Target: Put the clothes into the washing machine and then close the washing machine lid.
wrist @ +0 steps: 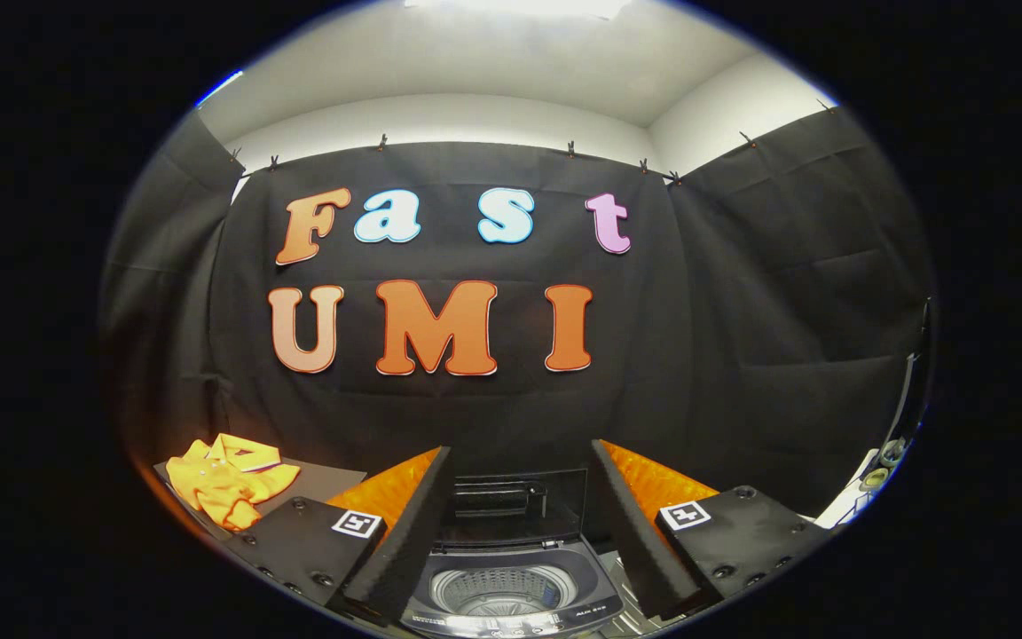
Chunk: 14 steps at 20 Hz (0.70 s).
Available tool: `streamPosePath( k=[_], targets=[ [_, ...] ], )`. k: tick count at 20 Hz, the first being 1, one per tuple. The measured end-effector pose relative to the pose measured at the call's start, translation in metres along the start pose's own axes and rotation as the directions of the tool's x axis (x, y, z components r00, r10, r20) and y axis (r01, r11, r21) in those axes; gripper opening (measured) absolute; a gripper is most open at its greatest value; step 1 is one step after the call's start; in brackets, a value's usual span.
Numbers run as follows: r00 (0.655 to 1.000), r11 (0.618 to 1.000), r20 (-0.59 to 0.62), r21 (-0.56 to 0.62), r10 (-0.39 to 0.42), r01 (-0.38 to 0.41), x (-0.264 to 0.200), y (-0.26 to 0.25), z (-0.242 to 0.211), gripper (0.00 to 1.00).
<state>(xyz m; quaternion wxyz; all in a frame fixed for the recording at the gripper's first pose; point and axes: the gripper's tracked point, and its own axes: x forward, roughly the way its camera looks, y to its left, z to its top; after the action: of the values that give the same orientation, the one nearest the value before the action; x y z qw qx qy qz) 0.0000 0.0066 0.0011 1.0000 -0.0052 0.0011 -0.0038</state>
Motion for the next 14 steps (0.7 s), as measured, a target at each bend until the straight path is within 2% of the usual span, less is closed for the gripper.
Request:
streamPosePath(
  k=[14],
  targets=[
    [0.999,0.999,0.025,-0.005,0.033,-0.033,0.006,0.025,0.014,0.98]
  ],
)
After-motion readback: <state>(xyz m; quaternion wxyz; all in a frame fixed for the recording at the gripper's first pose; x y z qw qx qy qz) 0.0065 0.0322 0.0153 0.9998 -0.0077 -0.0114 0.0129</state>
